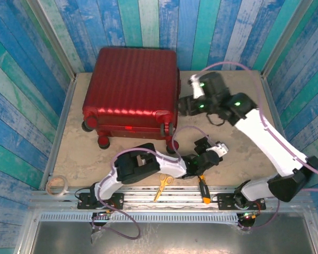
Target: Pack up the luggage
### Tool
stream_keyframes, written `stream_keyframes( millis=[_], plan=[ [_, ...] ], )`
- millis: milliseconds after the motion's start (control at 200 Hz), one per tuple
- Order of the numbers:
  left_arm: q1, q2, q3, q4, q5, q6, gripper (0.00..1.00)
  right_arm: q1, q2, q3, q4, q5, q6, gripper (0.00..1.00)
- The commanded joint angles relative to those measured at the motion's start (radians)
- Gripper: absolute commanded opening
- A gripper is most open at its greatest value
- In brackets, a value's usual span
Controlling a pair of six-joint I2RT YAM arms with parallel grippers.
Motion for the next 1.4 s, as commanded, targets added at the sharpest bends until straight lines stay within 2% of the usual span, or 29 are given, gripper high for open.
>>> stream_keyframes(
  millis=[0,105,185,315,381,476,546,716,791,972,1207,1392],
  plan=[
    [-0.017,-0.261,-0.041,-0.071,-0.010,-0.079,0.93,-0.142,-0.062,-0.053,0.008,-0.025,-0.069,0.89],
    [-0.016,-0.418,-0.107,-0.117,-0.100,-0.113,0.93,-0.275,-0.126,-0.121,0.062,-0.036,-0.100,0.88],
    [-0.016,-0.555,-0.152,-0.159,-0.199,-0.127,0.93,-0.322,-0.169,-0.195,0.130,-0.031,-0.157,0.87],
    [-0.012,-0.761,-0.153,-0.370,-0.326,-0.192,0.93,-0.337,-0.213,-0.335,0.245,-0.043,-0.212,0.86],
    [0.007,-0.839,-0.122,-0.551,-0.331,-0.278,0.93,-0.337,-0.232,-0.414,0.319,-0.097,-0.218,0.86],
    [0.051,-0.921,-0.060,-0.834,-0.271,-0.450,0.94,-0.337,-0.264,-0.534,0.430,-0.209,-0.229,0.85],
    [0.089,-0.942,-0.011,-1.021,-0.164,-0.547,0.99,-0.335,-0.287,-0.613,0.508,-0.280,-0.228,0.85],
    [0.092,-0.890,0.080,-1.226,0.013,-0.675,0.92,-0.307,-0.334,-0.795,0.660,-0.346,-0.187,0.83],
    [0.092,-0.833,0.109,-1.273,0.064,-0.729,0.92,-0.294,-0.336,-0.827,0.659,-0.341,-0.190,0.83],
    [0.115,-0.761,0.118,-1.345,0.102,-0.873,0.91,-0.276,-0.364,-0.889,0.644,-0.329,-0.194,0.82],
    [0.243,-0.789,-0.024,-1.185,0.263,-0.945,0.81,-0.232,-0.370,-0.917,0.625,-0.321,-0.203,0.79],
    [0.295,-0.751,-0.054,-1.074,0.334,-0.943,0.81,-0.163,-0.337,-0.896,0.612,-0.276,-0.212,0.75]
  ],
)
